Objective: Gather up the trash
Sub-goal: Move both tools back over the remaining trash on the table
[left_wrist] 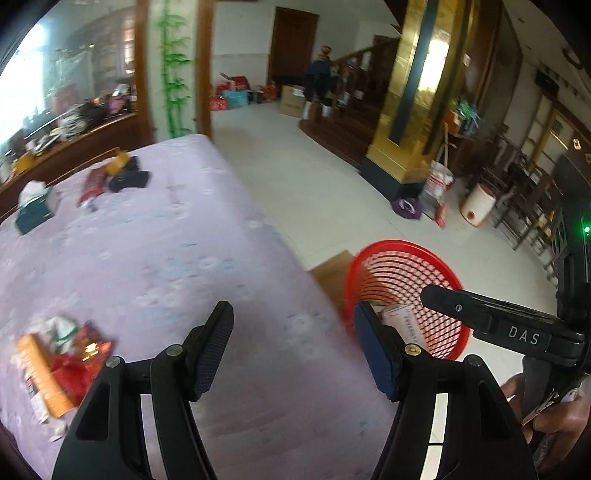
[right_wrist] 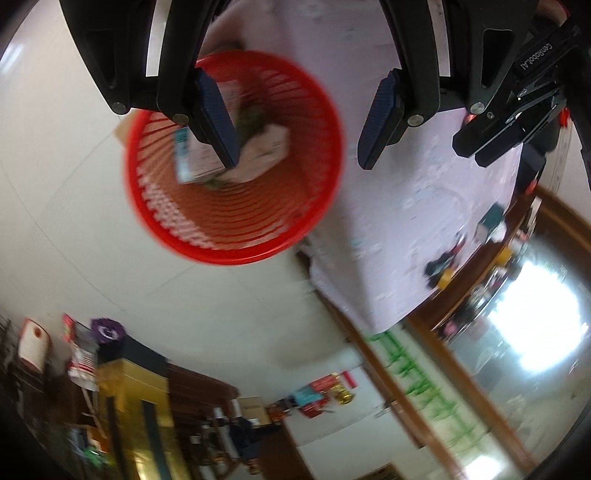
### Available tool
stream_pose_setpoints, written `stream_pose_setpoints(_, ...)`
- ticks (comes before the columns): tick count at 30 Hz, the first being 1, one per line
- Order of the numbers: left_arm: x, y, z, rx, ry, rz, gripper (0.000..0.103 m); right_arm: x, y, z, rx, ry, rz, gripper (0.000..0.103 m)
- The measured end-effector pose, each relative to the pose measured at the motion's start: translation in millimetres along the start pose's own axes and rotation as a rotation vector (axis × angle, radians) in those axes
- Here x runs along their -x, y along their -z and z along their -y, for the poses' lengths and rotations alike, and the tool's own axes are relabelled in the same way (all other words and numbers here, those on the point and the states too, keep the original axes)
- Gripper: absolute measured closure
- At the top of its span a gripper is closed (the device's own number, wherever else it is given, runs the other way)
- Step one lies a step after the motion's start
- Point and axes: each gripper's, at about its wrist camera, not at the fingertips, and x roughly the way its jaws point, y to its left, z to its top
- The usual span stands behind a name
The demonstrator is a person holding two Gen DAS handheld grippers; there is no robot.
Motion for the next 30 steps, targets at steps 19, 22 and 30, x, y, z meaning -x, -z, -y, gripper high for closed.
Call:
stream_pose_setpoints(19,113,121,-238,0.240,-0.164,-0.004,0.037,-30,89,-225,0.242,-0.115,-0.091,0.032)
stream_pose_setpoints(22,113,138,-274,0.320,-0.200,-0.027,0.037,-37,109,-256,0.299,-0.140,-0.126,0.032)
stream_pose_setpoints(30,78,145,-330,0.542,-0.153,-0.093,0.037,-40,124,-291,0.405,-0.159,-0.153,0.032)
